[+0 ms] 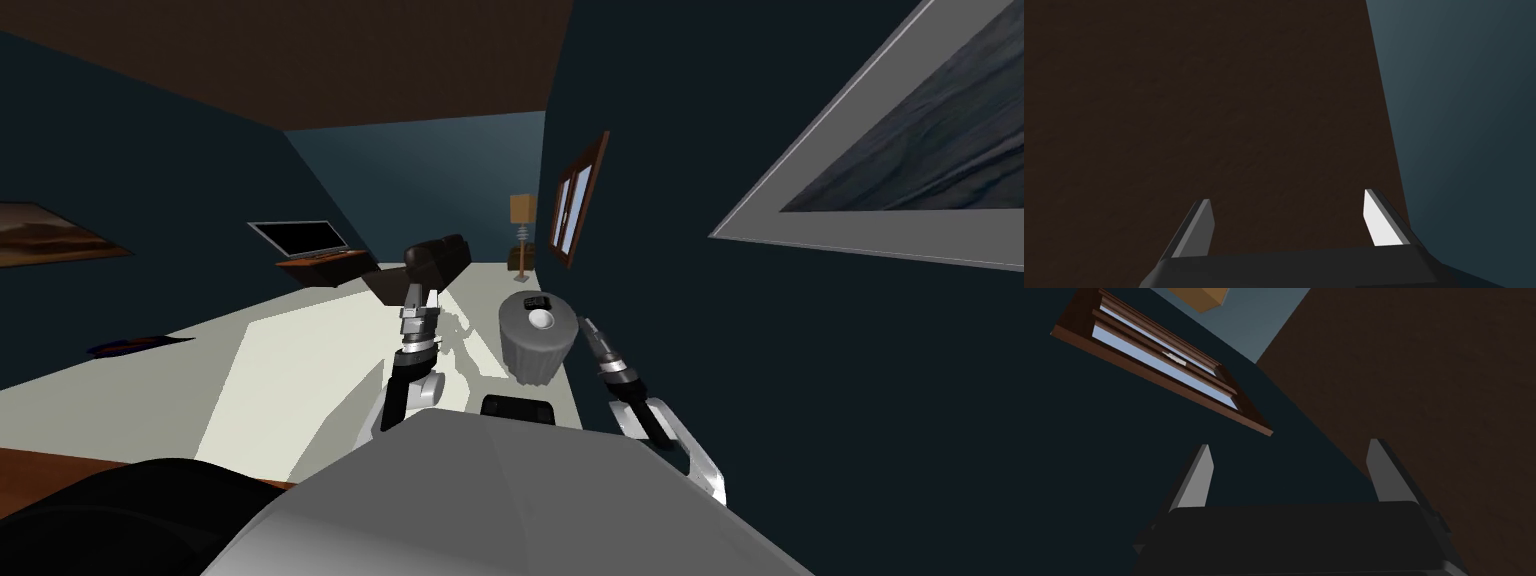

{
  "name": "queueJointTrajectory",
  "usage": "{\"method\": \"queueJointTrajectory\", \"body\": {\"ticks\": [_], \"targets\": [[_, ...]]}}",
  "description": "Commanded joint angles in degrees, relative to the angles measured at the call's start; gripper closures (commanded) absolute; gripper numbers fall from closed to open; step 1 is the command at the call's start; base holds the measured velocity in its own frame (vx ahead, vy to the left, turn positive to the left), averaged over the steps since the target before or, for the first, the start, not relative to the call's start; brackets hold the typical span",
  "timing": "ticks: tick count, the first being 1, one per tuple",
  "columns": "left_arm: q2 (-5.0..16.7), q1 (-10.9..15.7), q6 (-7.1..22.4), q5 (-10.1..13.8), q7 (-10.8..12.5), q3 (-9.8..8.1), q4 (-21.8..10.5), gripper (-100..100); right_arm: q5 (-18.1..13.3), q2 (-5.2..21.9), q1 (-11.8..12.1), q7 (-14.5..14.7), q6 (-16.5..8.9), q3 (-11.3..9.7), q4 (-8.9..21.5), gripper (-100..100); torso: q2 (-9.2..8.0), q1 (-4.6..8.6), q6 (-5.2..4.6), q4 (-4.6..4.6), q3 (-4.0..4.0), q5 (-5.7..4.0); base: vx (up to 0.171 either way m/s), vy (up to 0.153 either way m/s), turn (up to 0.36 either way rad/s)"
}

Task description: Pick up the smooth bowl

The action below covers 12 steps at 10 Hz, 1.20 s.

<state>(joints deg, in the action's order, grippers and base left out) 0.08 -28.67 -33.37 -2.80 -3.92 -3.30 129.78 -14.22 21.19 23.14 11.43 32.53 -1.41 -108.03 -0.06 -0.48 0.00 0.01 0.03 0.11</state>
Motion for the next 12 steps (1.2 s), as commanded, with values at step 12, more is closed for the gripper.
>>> {"method": "queueJointTrajectory", "body": {"ticks": [12], "targets": [[0.0, 0.0, 0.0, 0.0, 0.0, -0.01, 0.0, 0, -12.3, 17.8, -6.5, 11.4, -4.1, -4.9, 22.7, -100, 0.09, 0.14, -0.03, -0.01, -0.05, -0.01, -0.002, 0.129, 0.070]]}}
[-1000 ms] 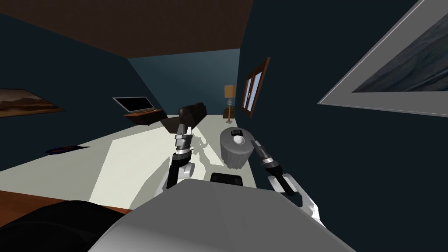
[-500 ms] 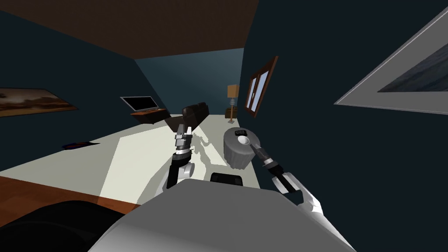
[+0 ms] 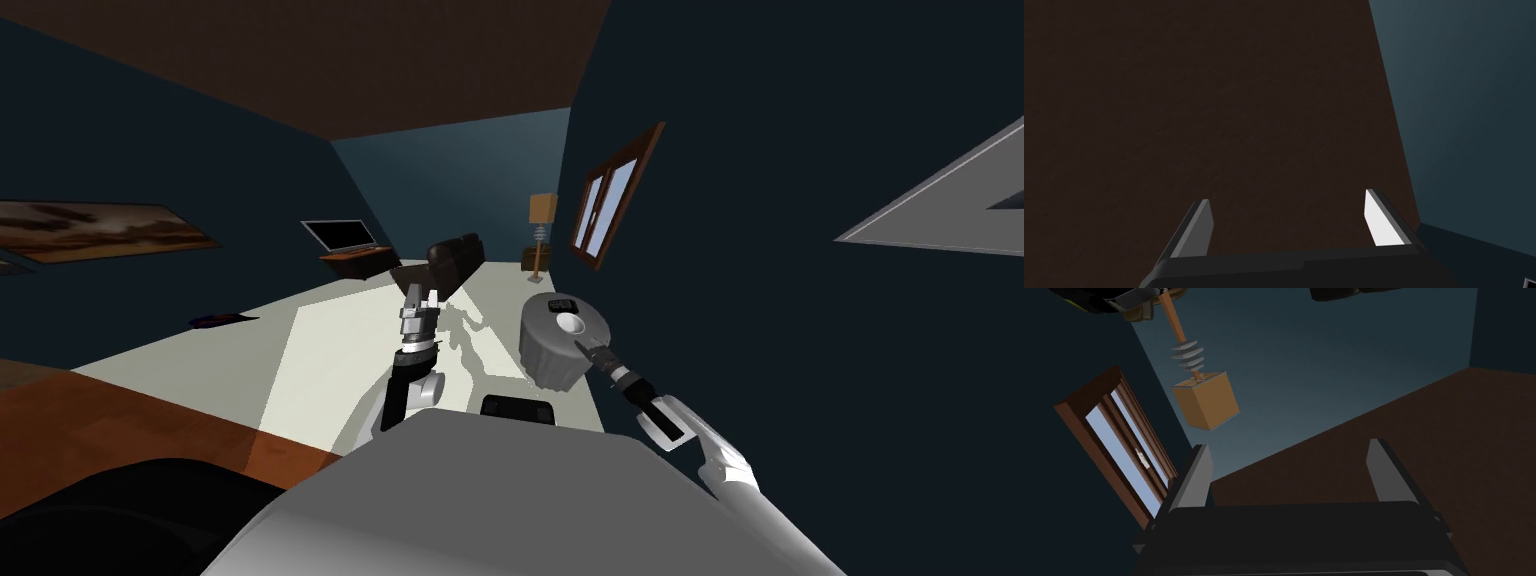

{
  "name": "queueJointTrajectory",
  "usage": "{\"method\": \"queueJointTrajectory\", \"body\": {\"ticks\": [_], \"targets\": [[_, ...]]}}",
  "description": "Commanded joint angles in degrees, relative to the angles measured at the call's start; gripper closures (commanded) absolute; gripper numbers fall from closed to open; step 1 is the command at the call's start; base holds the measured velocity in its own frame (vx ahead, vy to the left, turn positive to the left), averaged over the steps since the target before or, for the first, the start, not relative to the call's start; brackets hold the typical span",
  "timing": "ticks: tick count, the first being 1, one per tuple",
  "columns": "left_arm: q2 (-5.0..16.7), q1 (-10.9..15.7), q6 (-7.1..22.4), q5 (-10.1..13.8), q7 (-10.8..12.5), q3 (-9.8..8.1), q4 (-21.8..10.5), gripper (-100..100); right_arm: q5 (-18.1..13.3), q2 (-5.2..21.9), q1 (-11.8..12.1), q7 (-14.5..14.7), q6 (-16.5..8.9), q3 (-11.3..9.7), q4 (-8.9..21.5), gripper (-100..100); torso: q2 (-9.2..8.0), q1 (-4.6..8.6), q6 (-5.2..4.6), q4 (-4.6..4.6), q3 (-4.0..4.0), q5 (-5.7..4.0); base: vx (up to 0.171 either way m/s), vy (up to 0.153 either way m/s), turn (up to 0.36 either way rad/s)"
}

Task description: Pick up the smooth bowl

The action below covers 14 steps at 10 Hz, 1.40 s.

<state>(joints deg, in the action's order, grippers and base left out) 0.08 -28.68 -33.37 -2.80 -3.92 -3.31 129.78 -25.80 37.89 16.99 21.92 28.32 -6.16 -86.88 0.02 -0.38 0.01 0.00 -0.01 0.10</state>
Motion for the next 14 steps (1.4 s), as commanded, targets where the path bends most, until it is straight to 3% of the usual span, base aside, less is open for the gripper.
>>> {"method": "queueJointTrajectory", "body": {"ticks": [1, 2, 6, 8, 10, 11, 13, 14], "targets": [[0.0, 0.0, 0.0, 0.0, 0.0, 0.00, 0.0, 0, -0.7, 1.5, -0.3, 0.9, 0.1, -0.1, 2.6, -100, 0.00, 0.00, 0.00, 0.00, 0.00, 0.00, 0.006, 0.105, 0.063], [0.0, 0.0, 0.0, 0.0, 0.0, 0.00, 0.0, 0, -0.7, 1.5, -0.3, 0.9, 0.1, -0.1, 2.6, -100, -0.03, 0.02, -0.04, 0.00, 0.02, 0.00, 0.003, 0.043, -0.016], [0.0, 0.0, 0.0, 0.0, 0.0, 0.00, 0.0, 0, -5.5, 7.4, -2.6, 5.3, -1.7, -2.2, 10.5, -100, 0.04, 0.05, 0.00, 0.00, -0.02, -0.01, 0.019, 0.102, 0.139], [0.0, 0.0, 0.0, 0.0, 0.0, -0.01, 0.0, 0, -5.5, 8.0, -2.6, 5.3, -1.7, -2.2, 12.2, -100, 0.04, 0.00, -0.04, -0.01, -0.02, 0.01, 0.018, 0.074, 0.020], [0.0, 0.0, 0.0, 0.0, 0.0, 0.00, 0.0, 0, -8.5, 11.9, -3.9, 8.0, -2.9, -3.5, 16.8, -100, -0.03, 0.19, 0.01, 0.01, 0.02, -0.04, 0.014, 0.089, 0.205], [0.0, 0.0, 0.0, 0.0, 0.0, 0.00, 0.0, 0, -8.5, 11.9, -3.9, 8.0, -2.9, -3.5, 18.3, -100, -0.01, 0.02, -0.01, 0.00, 0.01, -0.01, 0.035, 0.102, 0.060], [0.0, 0.0, 0.0, 0.0, 0.0, 0.00, 0.0, 0, -11.2, 15.3, -4.9, 10.4, -4.0, -4.9, 23.4, -100, 0.02, 0.04, -0.01, 0.00, -0.01, 0.00, 0.037, 0.108, 0.212], [0.0, 0.0, 0.0, 0.0, 0.0, 0.00, 0.0, 0, -11.2, 15.3, -4.9, 10.4, -4.0, -4.9, 24.0, -100, 0.06, 0.00, 0.00, -0.01, -0.03, 0.02, 0.040, 0.073, 0.077]]}}
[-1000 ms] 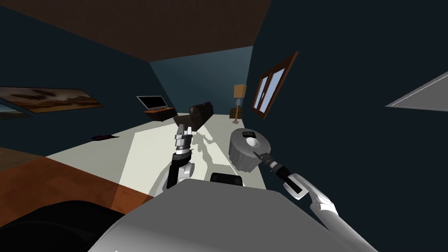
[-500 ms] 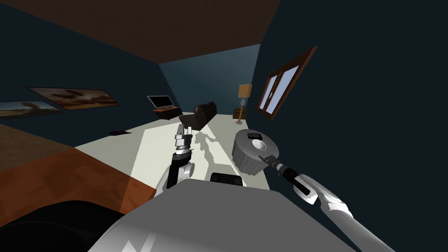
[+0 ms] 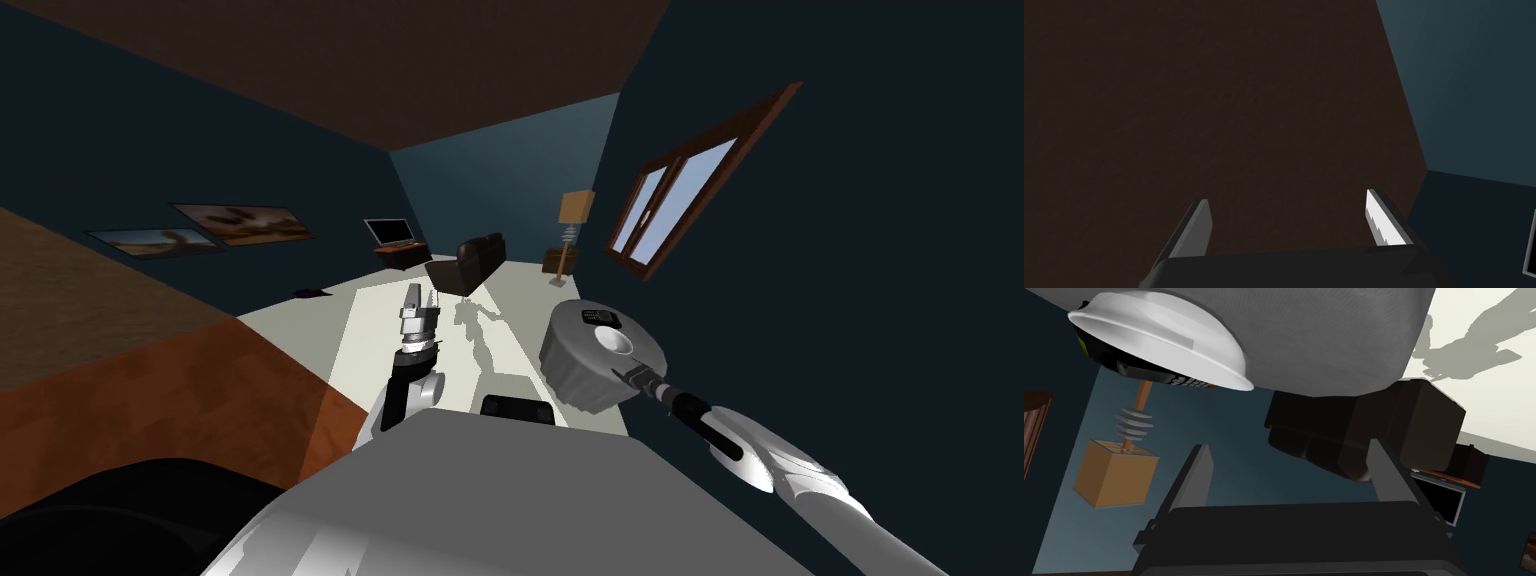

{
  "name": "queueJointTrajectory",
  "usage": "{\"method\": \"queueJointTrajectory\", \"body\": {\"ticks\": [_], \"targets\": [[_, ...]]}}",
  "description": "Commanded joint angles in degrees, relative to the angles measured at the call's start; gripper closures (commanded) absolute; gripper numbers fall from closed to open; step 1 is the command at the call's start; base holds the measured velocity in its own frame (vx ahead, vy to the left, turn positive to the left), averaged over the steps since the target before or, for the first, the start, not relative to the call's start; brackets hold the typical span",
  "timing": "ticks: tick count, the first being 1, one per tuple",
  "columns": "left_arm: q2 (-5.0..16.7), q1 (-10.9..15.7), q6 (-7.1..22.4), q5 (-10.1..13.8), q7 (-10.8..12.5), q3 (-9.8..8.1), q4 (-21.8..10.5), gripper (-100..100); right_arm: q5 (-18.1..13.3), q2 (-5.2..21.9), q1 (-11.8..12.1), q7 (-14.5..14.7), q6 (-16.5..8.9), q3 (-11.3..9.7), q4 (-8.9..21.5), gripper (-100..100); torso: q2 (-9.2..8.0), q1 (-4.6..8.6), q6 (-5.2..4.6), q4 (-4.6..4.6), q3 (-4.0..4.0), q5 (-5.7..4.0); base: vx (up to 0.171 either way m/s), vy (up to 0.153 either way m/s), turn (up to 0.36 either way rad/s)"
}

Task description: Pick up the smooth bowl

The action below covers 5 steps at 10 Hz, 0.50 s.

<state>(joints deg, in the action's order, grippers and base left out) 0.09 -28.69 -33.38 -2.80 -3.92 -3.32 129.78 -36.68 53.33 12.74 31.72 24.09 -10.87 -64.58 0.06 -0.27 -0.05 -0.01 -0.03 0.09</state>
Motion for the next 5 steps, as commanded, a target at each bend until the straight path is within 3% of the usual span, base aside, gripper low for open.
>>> {"method": "queueJointTrajectory", "body": {"ticks": [1, 4, 5], "targets": [[0.0, 0.0, 0.0, 0.0, 0.0, 0.00, 0.0, 0, -0.3, -0.1, -0.6, 0.6, 0.3, -0.2, 1.7, -100, 0.00, 0.00, 0.00, 0.00, 0.00, 0.00, 0.018, 0.027, -0.040], [0.0, 0.0, 0.0, 0.0, 0.0, 0.00, 0.0, 0, -2.7, 2.8, -1.4, 2.8, -0.7, -1.4, 6.8, -100, -0.07, 0.16, 0.00, 0.02, 0.04, -0.04, 0.025, 0.042, 0.132], [0.0, 0.0, 0.0, 0.0, 0.0, 0.00, 0.0, 0, -2.7, 2.8, -1.4, 2.8, -0.7, -1.4, 6.8, -100, -0.05, 0.13, 0.02, 0.02, 0.03, -0.03, 0.027, 0.043, 0.101]]}}
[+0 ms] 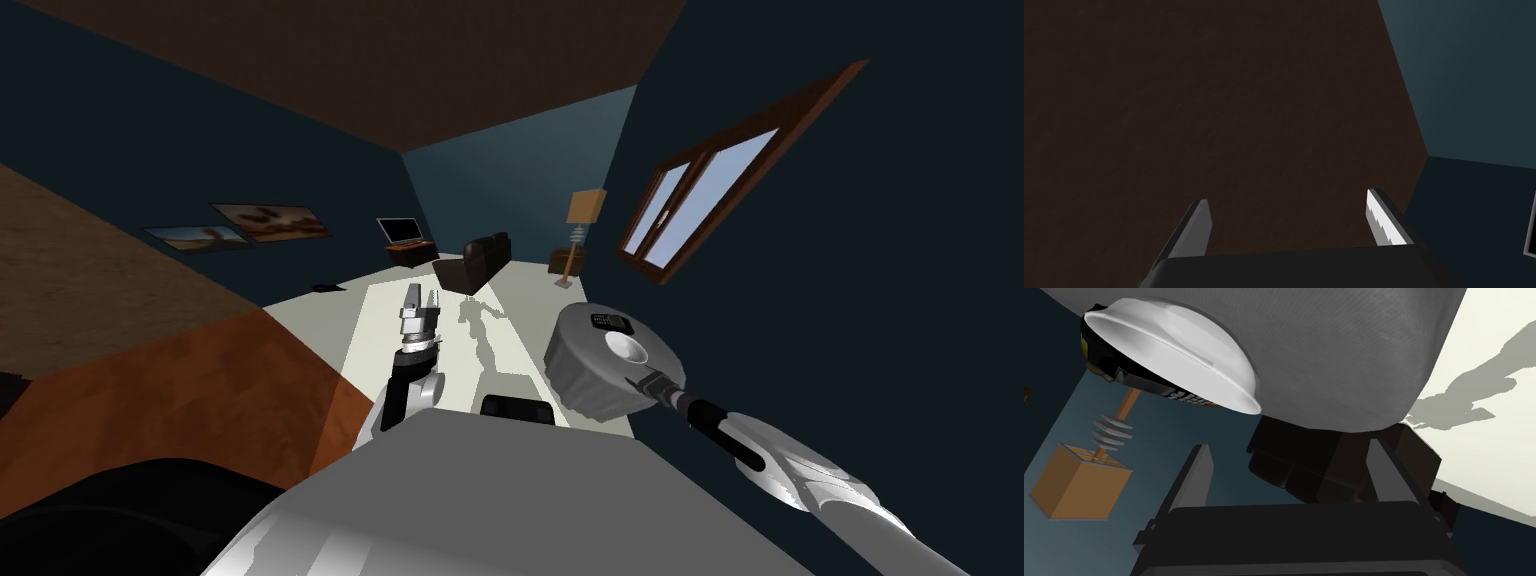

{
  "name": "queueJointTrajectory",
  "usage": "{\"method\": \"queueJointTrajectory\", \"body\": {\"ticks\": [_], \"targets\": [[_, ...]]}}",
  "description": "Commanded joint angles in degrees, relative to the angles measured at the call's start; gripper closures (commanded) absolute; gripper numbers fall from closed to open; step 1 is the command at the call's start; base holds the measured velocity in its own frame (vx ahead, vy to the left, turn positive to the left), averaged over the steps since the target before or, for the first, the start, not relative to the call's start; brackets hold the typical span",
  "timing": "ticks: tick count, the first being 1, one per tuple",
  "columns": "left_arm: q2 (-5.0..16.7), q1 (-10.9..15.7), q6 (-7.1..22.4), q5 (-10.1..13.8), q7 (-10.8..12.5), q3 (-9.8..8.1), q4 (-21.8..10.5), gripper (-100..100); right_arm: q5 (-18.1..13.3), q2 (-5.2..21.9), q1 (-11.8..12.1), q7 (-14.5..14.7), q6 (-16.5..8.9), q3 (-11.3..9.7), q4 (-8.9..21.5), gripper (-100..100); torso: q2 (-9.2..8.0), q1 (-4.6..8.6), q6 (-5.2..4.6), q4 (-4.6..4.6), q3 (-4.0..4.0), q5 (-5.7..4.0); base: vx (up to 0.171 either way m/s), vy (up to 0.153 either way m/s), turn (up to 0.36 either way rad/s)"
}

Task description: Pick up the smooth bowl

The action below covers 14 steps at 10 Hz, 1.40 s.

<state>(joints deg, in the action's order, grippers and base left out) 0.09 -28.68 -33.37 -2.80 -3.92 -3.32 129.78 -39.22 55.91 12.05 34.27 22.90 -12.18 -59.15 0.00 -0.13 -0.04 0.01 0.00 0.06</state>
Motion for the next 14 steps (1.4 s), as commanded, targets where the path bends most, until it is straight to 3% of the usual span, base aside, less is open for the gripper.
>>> {"method": "queueJointTrajectory", "body": {"ticks": [1, 2, 3, 5, 9, 12, 14], "targets": [[0.0, 0.0, 0.0, 0.0, 0.0, 0.00, 0.0, 0, -1.3, 1.4, -1.0, 1.2, 0.1, -0.8, 2.9, -100, 0.00, 0.00, 0.00, 0.00, 0.00, 0.00, 0.021, 0.048, 0.160], [0.0, 0.0, 0.0, 0.0, 0.0, 0.00, 0.0, 0, -2.2, 2.5, -1.2, 2.1, -0.3, -1.4, 5.2, -100, 0.00, -0.02, 0.03, 0.00, 0.00, 0.00, 0.039, 0.055, 0.264], [0.0, 0.0, 0.0, 0.0, 0.0, 0.00, 0.0, 0, -2.2, 2.5, -1.2, 2.1, -0.3, -1.4, 3.7, -100, 0.03, -0.05, 0.03, 0.00, -0.01, 0.02, 0.038, 0.034, 0.094], [0.0, 0.0, 0.0, 0.0, 0.0, 0.00, 0.0, 0, -2.2, 2.5, -1.2, 2.1, -0.3, -1.4, 5.8, -100, -0.03, 0.08, -0.04, 0.00, 0.01, -0.02, 0.013, 0.010, -0.013], [0.0, 0.0, 0.0, 0.0, 0.0, 0.00, 0.0, 0, -5.4, 5.1, -1.4, 4.9, -1.6, -3.6, 12.7, -100, 0.08, 0.04, 0.02, -0.01, -0.04, -0.01, 0.041, 0.025, 0.231], [0.0, 0.0, 0.0, 0.0, 0.0, -0.01, 0.0, 0, -6.5, 5.6, -1.2, 5.8, -2.0, -4.6, 15.1, -100, 0.03, 0.19, -0.03, -0.01, -0.02, -0.05, 0.037, -0.011, 0.137], [0.0, 0.0, 0.0, 0.0, 0.0, 0.00, 0.0, 0, -8.0, 5.2, -0.4, 7.0, -2.3, -6.4, 18.1, -100, 0.04, 0.25, 0.06, 0.00, -0.02, -0.06, 0.049, -0.040, 0.330]]}}
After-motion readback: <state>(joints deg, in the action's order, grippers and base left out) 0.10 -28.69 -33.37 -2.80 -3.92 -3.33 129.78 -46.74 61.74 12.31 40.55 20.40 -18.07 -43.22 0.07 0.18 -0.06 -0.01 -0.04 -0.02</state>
